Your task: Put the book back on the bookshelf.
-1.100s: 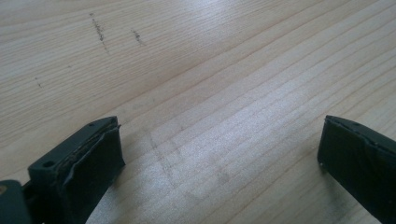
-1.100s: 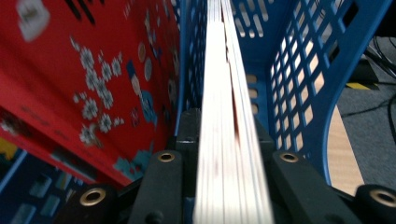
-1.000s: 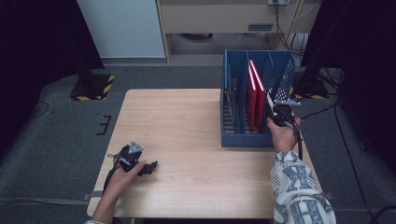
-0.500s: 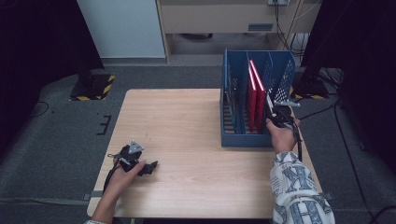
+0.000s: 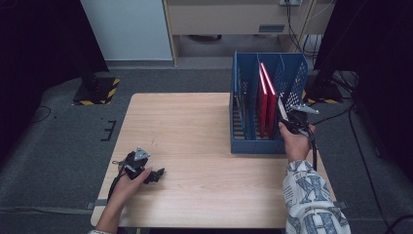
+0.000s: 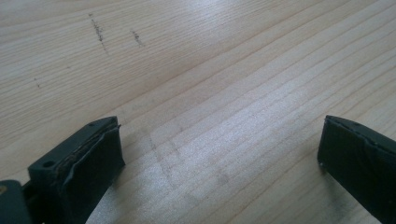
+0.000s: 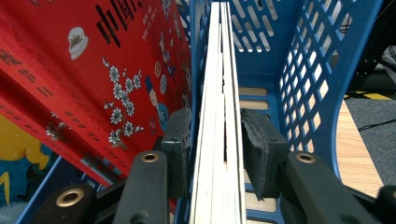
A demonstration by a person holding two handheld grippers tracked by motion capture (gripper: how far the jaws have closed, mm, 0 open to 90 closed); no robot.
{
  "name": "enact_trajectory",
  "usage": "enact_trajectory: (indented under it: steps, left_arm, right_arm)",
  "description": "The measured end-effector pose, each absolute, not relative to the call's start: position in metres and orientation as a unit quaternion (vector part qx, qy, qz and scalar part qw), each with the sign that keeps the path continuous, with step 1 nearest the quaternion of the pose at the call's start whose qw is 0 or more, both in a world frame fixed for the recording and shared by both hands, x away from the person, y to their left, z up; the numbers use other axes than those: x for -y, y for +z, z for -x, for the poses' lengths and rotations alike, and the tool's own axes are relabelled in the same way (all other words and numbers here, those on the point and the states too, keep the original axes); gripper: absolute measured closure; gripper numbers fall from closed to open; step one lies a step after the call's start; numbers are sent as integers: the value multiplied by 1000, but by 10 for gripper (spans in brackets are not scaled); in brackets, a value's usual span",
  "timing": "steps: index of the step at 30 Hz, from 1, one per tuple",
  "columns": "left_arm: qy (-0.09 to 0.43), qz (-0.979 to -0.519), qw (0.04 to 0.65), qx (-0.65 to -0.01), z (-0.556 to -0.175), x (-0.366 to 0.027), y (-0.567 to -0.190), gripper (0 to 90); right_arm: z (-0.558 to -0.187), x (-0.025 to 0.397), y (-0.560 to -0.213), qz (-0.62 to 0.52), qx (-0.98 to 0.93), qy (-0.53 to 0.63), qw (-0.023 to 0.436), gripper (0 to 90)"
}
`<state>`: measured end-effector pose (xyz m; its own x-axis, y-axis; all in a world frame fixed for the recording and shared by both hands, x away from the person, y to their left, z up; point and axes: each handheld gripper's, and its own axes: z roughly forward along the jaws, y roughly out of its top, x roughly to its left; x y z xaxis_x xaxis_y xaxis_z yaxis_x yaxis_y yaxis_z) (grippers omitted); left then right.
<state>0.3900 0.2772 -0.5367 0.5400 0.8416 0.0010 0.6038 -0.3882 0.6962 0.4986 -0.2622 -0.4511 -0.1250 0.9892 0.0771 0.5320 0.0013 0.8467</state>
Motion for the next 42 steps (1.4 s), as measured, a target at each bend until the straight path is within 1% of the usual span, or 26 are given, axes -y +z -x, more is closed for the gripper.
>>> enact_trajectory:
  steps: [17, 20, 21, 23, 24, 28, 37, 42]
  left_arm:
    - [181, -814, 329, -443, -390, -277, -537, 0]
    - [181, -814, 329, -443, -390, -277, -537, 0]
    - [181, -814, 329, -443, -390, -277, -537, 0]
    - [181, -814, 329, -443, -390, -277, -537, 0]
    - [181, -814, 329, -443, -390, -277, -537, 0]
    - [180, -815, 329, -442, -390, -277, -537, 0]
    - [180, -815, 329, -441, -390, -276, -537, 0]
    - [180, -816, 328, -441, -390, -276, -537, 0]
  right_arm:
    - [-486, 262, -454, -591, -635, 400, 297, 641]
    - [-485, 261, -455, -591, -634, 399, 299, 651]
    - [-483, 261, -456, -591, -634, 393, 306, 694]
    - [-483, 261, -456, -591, -634, 391, 309, 703]
    - [-484, 260, -456, -588, -638, 385, 314, 719]
    - [-486, 259, -455, -585, -643, 373, 324, 737]
    - [-499, 266, -453, -589, -644, 359, 332, 745]
    - [-500, 262, -454, -579, -651, 352, 342, 744]
